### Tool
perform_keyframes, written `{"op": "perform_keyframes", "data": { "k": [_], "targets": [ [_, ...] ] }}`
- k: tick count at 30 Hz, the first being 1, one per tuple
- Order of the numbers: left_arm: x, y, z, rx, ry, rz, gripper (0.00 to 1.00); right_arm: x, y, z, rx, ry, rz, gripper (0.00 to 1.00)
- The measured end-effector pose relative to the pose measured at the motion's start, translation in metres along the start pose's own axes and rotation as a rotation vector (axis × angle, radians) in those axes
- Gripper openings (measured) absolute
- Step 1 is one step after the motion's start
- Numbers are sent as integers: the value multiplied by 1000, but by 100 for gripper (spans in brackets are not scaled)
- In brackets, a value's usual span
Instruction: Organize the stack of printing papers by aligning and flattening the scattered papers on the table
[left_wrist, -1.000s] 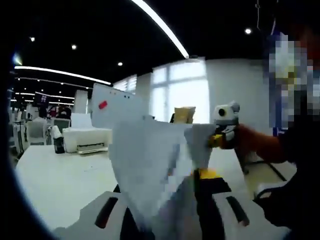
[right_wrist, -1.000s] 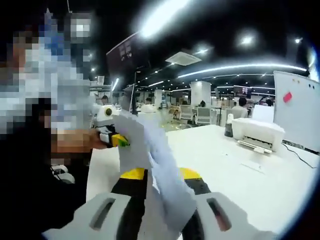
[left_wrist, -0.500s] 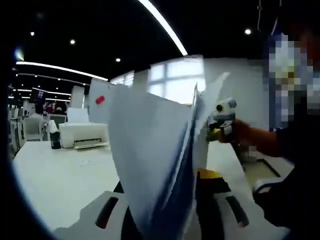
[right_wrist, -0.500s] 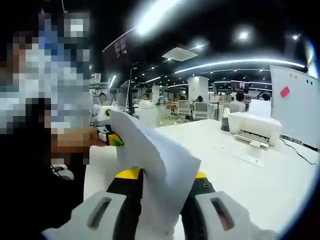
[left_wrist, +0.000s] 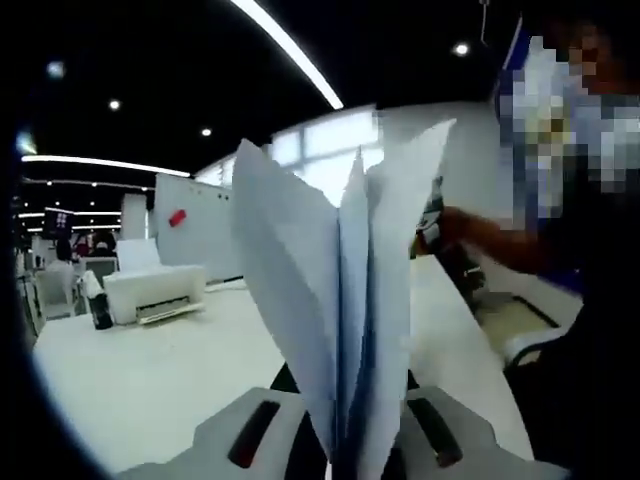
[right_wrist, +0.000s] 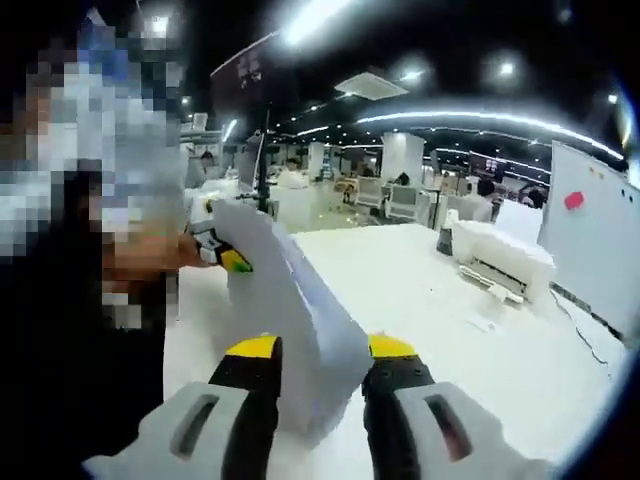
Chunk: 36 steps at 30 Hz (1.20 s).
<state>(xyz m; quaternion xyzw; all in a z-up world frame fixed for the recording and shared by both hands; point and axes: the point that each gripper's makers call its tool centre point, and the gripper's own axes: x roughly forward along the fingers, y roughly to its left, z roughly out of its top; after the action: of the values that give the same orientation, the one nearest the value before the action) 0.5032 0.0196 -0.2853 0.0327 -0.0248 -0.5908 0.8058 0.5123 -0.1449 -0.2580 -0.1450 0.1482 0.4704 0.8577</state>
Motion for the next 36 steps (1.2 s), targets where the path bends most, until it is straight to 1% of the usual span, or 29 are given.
{"op": "perform_keyframes", "data": {
  "k": [2, 3, 5, 6, 7, 9, 10, 11, 13, 15, 16, 17, 18, 19, 21, 22, 23, 25, 26, 28, 30, 33, 34, 35, 36],
  "targets": [
    [-1, -3, 9, 13, 12, -8, 5, -13, -8, 9, -106, 96, -38, 31],
    [-2, -5, 13, 30, 28, -8, 5, -16, -9, 13, -138, 133, -42, 33],
    [-2, -7, 21, 40, 64, -15, 5, -19, -9, 19, -179, 207, -38, 35],
    [-1, -9, 24, 42, 87, -16, 5, -19, -9, 22, -204, 233, -35, 35],
    [0, -11, 28, 65, 119, -17, 5, -19, -9, 25, -220, 253, -34, 35],
    [2, -11, 37, 75, 145, -17, 5, -15, -6, 31, -230, 277, -11, 35],
    [3, -12, 38, 71, 162, -18, 5, -14, -5, 33, -239, 285, -3, 35],
    [3, -13, 40, 62, 191, -19, 5, -13, -3, 36, -257, 298, 8, 35],
    [5, -18, 49, 75, 212, -33, 4, -12, 1, 41, -293, 329, 25, 37],
    [6, -21, 54, 79, 256, -41, 4, -11, 8, 52, -312, 322, 38, 40],
    [7, -23, 56, 82, 270, -45, 4, -10, 9, 54, -315, 320, 43, 43],
    [8, -26, 61, 82, 292, -58, 4, -8, 14, 59, -323, 314, 57, 44],
    [9, -27, 64, 67, 311, -57, 4, -6, 19, 62, -330, 309, 73, 44],
    [10, -28, 66, 70, 319, -59, 5, -5, 22, 64, -332, 307, 84, 44],
    [13, -31, 70, 85, 339, -63, 5, 1, 35, 62, -326, 319, 139, 43],
    [14, -32, 72, 92, 349, -65, 5, 4, 42, 62, -323, 324, 166, 42],
    [15, -34, 75, 99, 358, -68, 5, 7, 44, 60, -320, 338, 171, 40],
    [16, -37, 78, 97, 354, -86, 5, 9, 47, 55, -328, 361, 186, 36],
    [18, -39, 79, 100, 357, -93, 5, 11, 50, 53, -335, 378, 207, 34],
    [19, -45, 76, 128, 384, -104, 5, 15, 53, 50, -346, 402, 231, 29],
    [20, -48, 76, 134, 388, -116, 5, 17, 59, 48, -353, 422, 263, 23],
    [23, -55, 77, 149, 395, -136, 5, 22, 68, 45, -368, 452, 320, 17],
    [23, -56, 77, 159, 398, -142, 5, 23, 71, 42, -372, 462, 336, 13],
    [23, -57, 77, 167, 400, -145, 5, 23, 76, 38, -379, 480, 367, 5],
    [23, -57, 77, 174, 402, -146, 5, 21, 82, 35, -389, 493, 410, 0]
  ]
}}
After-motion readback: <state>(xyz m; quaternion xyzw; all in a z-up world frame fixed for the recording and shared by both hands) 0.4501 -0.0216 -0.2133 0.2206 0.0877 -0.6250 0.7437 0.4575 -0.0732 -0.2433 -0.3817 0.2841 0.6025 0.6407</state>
